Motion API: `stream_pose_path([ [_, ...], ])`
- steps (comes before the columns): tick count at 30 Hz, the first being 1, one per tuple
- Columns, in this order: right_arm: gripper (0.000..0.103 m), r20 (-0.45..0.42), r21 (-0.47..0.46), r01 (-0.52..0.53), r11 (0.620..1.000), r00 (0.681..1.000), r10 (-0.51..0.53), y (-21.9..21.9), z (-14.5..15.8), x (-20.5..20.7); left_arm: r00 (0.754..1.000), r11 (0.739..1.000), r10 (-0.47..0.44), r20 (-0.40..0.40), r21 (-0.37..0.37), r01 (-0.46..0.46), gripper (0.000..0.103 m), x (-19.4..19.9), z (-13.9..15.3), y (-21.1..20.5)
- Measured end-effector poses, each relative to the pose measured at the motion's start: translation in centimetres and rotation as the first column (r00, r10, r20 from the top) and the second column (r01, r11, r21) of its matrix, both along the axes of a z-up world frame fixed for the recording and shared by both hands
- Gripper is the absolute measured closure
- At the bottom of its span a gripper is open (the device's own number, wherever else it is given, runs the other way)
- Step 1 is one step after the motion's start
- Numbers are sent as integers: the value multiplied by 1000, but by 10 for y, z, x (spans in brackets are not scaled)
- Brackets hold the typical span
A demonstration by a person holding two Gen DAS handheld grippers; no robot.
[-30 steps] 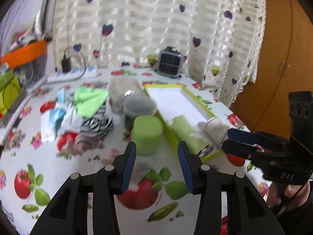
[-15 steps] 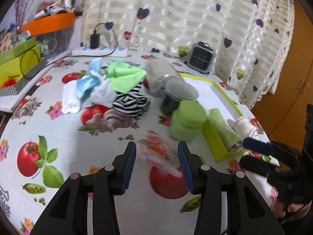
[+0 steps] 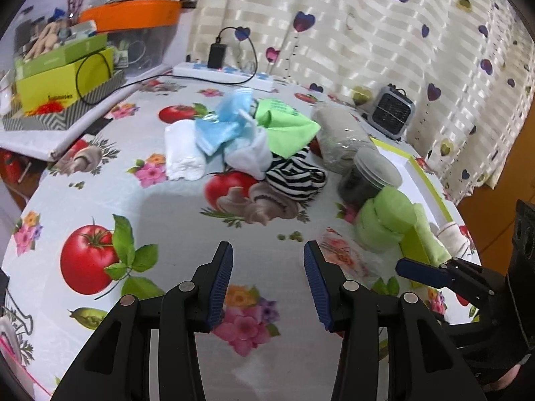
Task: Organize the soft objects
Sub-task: 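Reach the right tool to the plastic-wrapped packet and grasp it, then lift the packet with the right tool while the left tool grasps the striped sock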
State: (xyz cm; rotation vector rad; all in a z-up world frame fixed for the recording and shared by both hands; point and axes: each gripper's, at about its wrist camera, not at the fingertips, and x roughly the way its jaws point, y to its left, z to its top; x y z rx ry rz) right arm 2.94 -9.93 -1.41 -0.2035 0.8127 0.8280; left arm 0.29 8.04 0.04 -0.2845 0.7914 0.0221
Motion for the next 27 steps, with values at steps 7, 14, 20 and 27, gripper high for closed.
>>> stream_pose_path([
  [7,52,-3,-77,-21,997,1000,20,29,-11,10,1000,1000,9,-9,-15,-9,60,1,-4,12],
  [14,52,-42,-126,3,992,999,-8,42,-25,25,999,999,29,-14,-17,-30,60,4,-5,27],
  [20,86,-71,-74,10,997,997,-15,36,-25,29,1000,1000,24,-19,-20,-24,60,6,-5,29],
  [27,89,-58,-5,-7,1000,998,6,26,-10,17,1000,1000,7,-20,-30,-8,60,14,-6,25],
])
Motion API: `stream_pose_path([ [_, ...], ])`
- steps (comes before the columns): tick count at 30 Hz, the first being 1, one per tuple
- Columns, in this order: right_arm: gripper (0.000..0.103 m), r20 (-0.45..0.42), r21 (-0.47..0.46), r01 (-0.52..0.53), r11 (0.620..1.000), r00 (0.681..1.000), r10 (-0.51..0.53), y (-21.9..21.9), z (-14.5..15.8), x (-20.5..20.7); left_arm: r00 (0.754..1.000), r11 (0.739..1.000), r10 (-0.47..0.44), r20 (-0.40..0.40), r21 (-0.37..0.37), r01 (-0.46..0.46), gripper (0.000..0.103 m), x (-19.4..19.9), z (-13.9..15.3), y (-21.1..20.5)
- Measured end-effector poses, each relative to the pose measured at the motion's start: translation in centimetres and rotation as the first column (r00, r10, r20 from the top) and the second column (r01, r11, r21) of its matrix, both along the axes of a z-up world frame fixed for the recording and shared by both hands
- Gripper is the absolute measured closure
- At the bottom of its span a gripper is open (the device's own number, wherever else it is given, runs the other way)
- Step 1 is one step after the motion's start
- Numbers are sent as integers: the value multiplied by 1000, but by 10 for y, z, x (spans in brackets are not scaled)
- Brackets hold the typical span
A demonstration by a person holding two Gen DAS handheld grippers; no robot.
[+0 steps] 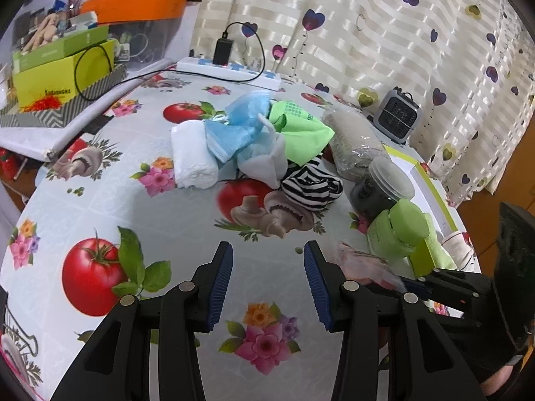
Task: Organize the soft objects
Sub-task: 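Lift the packet with the right tool while the left tool grasps the striped sock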
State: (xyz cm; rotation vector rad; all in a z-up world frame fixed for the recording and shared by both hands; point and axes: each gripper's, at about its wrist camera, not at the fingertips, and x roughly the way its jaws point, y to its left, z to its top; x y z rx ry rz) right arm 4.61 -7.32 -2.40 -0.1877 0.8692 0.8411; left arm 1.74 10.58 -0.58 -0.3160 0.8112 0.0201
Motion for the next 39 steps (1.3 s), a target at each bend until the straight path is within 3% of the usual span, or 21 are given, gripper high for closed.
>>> stream_pose_path([
  [16,89,130,137,93,986,985,-111,-52,64,-13,993,993,-118,-6,31,118,58,60,2,-36],
  [27,89,135,160,141,977,977,-163,-73,70,-3,990,989,-123,-73,75,128,57,112,-15,-54],
  [32,89,129,161,155,975,976,-177,-80,68,1,987,983,-117,-112,130,132,57,126,-26,-64],
  [33,89,128,162,158,974,975,-179,-81,68,1,986,981,-117,-115,140,133,58,127,-26,-66],
  [36,89,125,164,168,972,974,-190,-85,67,2,987,982,-111,-113,139,126,81,130,-26,-66],
  [39,89,121,167,179,970,972,-200,-89,66,2,988,985,-112,-104,118,124,88,129,-25,-63],
])
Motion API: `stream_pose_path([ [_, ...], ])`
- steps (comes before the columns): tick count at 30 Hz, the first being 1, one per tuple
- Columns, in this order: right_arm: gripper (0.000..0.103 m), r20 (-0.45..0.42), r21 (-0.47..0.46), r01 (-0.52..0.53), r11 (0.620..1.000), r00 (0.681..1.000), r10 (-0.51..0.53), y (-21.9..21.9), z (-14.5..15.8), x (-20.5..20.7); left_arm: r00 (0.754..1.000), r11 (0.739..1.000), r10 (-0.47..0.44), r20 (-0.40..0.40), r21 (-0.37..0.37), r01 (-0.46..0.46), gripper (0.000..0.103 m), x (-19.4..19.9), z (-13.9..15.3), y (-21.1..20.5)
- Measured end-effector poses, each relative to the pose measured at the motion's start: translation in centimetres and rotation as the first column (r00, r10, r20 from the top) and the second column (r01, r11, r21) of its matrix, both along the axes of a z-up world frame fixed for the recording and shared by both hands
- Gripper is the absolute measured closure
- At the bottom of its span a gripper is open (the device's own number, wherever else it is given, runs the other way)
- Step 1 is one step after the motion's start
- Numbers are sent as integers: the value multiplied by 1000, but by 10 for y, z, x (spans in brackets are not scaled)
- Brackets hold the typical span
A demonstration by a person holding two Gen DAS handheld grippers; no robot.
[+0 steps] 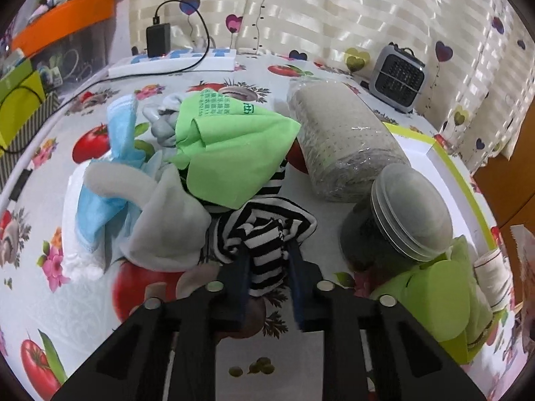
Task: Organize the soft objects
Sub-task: 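Lift the packet with the right tool while the left tool grasps the striped sock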
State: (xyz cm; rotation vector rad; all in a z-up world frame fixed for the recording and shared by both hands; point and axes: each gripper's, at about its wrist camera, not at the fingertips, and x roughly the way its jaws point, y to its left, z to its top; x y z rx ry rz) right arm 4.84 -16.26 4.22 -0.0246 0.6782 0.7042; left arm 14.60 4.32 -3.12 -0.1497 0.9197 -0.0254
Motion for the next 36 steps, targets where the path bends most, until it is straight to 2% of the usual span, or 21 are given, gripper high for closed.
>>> stream_pose_path([
  [6,89,1,7,15,1000,1000,-15,-6,1,-2,999,999,13,29,-50,-11,90,-16,5,7],
  [19,89,-5,36,49,998,999,-49,-18,4,-6,993,995,24,118,-98,-13,90,-71,39,12],
  [36,89,-5,40,110,993,994,-109,-37,4,-6,975,991,-71,211,-98,94,90,-95,81,-24],
])
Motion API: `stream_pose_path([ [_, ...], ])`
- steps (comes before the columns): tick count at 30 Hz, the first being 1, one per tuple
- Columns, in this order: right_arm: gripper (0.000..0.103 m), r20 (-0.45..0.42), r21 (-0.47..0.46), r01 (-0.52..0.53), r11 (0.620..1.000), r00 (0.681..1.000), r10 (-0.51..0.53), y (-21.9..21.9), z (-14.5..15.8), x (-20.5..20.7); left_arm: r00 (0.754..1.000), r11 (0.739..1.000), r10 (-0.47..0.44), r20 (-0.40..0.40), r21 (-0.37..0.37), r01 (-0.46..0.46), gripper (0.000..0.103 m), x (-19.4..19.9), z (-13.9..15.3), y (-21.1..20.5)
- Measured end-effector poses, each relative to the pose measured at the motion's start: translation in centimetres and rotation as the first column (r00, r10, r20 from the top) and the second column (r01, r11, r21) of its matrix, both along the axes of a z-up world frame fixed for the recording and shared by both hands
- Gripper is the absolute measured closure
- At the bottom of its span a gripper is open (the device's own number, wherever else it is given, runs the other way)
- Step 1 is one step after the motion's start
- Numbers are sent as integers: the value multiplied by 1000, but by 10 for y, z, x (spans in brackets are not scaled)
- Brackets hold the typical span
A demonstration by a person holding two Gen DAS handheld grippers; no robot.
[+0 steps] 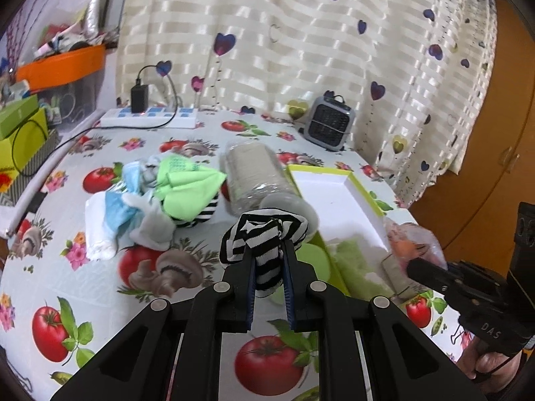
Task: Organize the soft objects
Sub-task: 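Lift the packet with the right tool while the left tool grasps the striped sock, then carry the packet with the right tool over the box while the left tool carries the sock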
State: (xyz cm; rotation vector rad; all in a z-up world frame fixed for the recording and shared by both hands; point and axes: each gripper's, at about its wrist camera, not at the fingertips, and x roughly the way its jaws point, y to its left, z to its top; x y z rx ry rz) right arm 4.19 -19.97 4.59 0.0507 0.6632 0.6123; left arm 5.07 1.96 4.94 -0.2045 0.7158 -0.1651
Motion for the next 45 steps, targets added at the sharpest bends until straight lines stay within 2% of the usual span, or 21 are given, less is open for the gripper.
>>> stream_pose_path([
  [22,89,-4,17,110,994,994,-110,-44,0,8,983,987,-160,92,26,158,90,16,35,-75],
  [35,89,-23,6,158,987,987,-157,-58,-6,23,977,977,-208,45,56,206,89,41,22,-106],
  [45,89,-62,-23,201,979,978,-202,-63,-21,51,974,972,-227,-5,56,227,90,69,7,-119],
])
